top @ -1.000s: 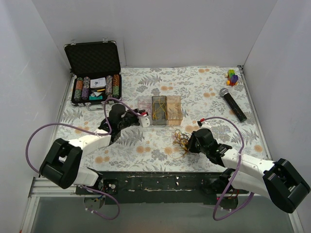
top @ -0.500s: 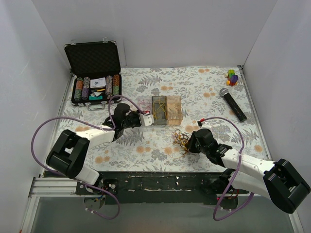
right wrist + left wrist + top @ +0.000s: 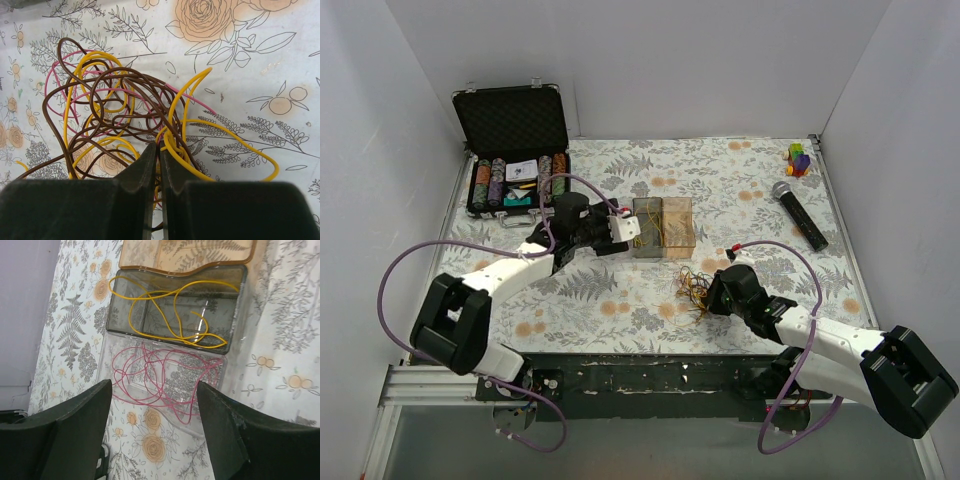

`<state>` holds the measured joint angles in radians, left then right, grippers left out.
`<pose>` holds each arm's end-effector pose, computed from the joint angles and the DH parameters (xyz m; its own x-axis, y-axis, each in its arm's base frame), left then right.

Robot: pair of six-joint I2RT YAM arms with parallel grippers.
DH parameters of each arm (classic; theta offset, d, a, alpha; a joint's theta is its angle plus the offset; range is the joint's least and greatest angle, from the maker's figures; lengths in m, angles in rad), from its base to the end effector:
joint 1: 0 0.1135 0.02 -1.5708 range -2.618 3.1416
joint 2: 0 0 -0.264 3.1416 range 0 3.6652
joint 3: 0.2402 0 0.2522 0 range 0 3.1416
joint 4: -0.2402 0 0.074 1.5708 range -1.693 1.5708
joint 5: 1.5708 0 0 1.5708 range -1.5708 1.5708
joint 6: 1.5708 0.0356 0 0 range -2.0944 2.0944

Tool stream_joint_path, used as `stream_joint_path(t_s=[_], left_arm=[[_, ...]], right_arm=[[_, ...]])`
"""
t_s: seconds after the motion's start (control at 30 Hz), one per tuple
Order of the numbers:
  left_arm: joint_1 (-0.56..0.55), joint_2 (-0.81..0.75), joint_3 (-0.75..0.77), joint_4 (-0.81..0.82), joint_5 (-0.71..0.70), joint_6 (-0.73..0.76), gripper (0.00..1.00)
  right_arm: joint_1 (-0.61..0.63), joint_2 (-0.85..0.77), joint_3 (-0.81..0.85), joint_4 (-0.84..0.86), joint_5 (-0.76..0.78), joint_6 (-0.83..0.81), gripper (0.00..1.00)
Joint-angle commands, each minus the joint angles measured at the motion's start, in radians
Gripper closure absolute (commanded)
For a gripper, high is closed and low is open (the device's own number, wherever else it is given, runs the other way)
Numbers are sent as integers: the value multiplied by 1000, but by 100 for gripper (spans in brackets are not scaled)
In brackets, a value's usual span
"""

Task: Untangle the cables
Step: Place the cable in the bin, then untie the cable.

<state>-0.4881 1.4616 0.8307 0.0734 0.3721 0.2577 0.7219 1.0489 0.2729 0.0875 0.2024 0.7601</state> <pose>0.2725 -0.1593 0.2232 -0.2711 0.4127 -0.8696 0.8050 0.5925 0.0303 0.1468 0.1197 0.1444 -0.7114 0.2730 -0.6477 -0.0561 0.8965 0.4395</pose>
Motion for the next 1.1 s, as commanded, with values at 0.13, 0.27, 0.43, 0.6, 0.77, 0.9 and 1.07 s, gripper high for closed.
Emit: stream_joint_path(t_s=[0.13,0.27,0.43,0.6,0.77,0.9,1.07], left_arm=[[0,-147,162,-456,212,60,28],[-1,-133,226,-547,252,38,27],[-134,-165,124,-450,258,-21,31],[-355,-152,-47,-137,148,-150,34],[-408,0,-25,20,68,-238,38],[-409,74,-34,211,-13,-250,48],[-409,137,8,210,19,-281,50]], right_arm=[[1,22,-15,-107,8,-22,85],[1,14,-17,-104,8,-24,85],[1,0,-26,-101,6,-18,85],[1,-4,-32,-101,0,-15,85],[1,-16,-43,-107,6,-19,85],[1,-17,-58,-97,0,-25,85],[1,-26,-84,-58,-15,-25,85]])
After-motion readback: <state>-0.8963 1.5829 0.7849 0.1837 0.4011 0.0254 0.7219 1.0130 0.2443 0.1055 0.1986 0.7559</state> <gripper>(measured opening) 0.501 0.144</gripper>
